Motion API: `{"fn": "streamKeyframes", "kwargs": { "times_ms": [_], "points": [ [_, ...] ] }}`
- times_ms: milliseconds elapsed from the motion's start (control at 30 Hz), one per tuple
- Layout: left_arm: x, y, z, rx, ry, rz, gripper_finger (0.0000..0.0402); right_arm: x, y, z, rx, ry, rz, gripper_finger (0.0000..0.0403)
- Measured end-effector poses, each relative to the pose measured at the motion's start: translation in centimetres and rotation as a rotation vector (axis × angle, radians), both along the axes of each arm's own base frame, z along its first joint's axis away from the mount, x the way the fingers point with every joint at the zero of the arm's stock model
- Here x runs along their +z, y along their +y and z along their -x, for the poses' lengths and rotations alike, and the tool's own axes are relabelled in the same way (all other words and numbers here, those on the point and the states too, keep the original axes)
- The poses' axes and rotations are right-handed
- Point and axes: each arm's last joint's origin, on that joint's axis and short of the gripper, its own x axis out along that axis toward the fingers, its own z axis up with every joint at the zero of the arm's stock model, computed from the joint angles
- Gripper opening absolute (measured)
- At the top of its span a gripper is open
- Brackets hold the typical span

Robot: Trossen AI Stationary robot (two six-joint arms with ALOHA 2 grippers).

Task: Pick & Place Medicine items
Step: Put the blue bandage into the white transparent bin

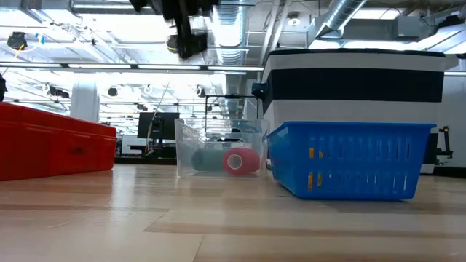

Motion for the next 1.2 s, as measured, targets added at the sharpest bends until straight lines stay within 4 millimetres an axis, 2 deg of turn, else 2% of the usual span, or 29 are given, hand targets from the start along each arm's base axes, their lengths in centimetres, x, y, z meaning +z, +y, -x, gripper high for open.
{"fn": "streamKeyframes", "kwargs": {
  "times_ms": [100, 200, 333, 433, 600, 700, 833, 1000, 1200],
  "points": [
    [2.7, -3.7, 2.5, -0.217, -0.128, -0.025, 0.0271, 0.0, 0.0, 0.0, -0.016, -0.004, 0.003, 0.0191],
    [3.6, -7.7, 5.4, -0.391, -0.099, -0.077, 0.0268, 0.1, -0.1, -0.1, -0.021, -0.009, 0.001, 0.0191],
    [2.4, -12.4, 8.9, -0.547, 0.057, -0.276, 0.0268, -0.2, -0.2, -0.6, -0.034, -0.002, -0.010, 0.0191],
    [1.8, -15.7, 10.6, -0.638, 0.066, -0.426, 0.0267, -0.2, -0.2, -0.9, -0.044, 0.002, -0.030, 0.0191],
    [0.2, -19.3, 12.3, -0.620, 0.147, -0.594, 0.0267, -0.4, -0.4, -1.1, -0.056, 0.018, -0.043, 0.0191],
    [-1.2, -20.9, 12.8, -0.589, 0.235, -0.637, 0.0267, -0.4, -0.4, -1.1, -0.057, 0.019, -0.042, 0.0191],
    [-4.8, -21.8, 13.9, -0.561, 0.369, -0.692, 0.0267, -0.4, -0.5, -1.1, -0.059, 0.019, -0.042, 0.0191],
    [-9.0, -21.0, 15.6, -0.500, 0.484, -0.738, 0.0266, -0.4, -0.7, -1.2, -0.063, 0.018, -0.041, 0.0191],
    [-11.7, -19.9, 17.3, -0.469, 0.459, -0.709, 0.0266, -0.4, -0.9, -1.3, -0.050, 0.033, -0.060, 0.0191]
  ]
}}
